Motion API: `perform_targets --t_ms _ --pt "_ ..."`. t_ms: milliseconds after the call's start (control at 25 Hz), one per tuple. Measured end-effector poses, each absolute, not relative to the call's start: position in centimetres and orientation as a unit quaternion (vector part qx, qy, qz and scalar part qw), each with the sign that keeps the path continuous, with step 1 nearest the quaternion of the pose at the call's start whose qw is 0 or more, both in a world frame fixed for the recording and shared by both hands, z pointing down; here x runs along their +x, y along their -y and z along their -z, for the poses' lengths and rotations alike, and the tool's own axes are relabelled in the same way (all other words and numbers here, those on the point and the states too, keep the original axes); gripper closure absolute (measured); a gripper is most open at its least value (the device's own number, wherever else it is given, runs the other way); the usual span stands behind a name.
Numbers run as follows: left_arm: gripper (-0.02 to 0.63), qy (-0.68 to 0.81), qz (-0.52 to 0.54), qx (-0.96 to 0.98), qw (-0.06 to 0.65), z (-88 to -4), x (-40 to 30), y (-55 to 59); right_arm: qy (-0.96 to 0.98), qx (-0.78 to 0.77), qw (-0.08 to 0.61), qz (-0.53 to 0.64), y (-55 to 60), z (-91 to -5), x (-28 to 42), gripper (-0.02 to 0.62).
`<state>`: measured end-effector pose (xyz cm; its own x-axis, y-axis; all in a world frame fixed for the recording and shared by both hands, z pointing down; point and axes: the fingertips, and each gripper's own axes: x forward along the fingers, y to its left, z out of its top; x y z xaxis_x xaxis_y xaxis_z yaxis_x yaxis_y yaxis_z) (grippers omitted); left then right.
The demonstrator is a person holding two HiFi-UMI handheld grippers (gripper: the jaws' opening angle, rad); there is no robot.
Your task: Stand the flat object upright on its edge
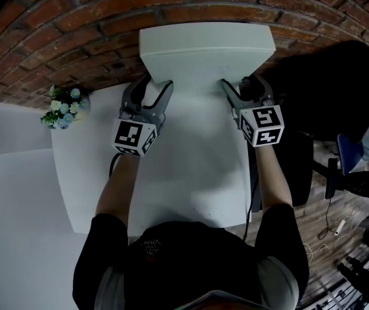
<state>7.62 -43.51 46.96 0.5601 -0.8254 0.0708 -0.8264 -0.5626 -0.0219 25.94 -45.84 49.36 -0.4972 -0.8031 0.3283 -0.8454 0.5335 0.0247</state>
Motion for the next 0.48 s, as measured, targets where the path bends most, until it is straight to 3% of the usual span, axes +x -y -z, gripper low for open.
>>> perform_targets --t_ms 480 --pt "0.37 0.469 -0.037 0.882 0.014 -48.2 8.4 45.0 0.86 0.481 0.158 -0.062 47.6 -50.4 26.7 0.29"
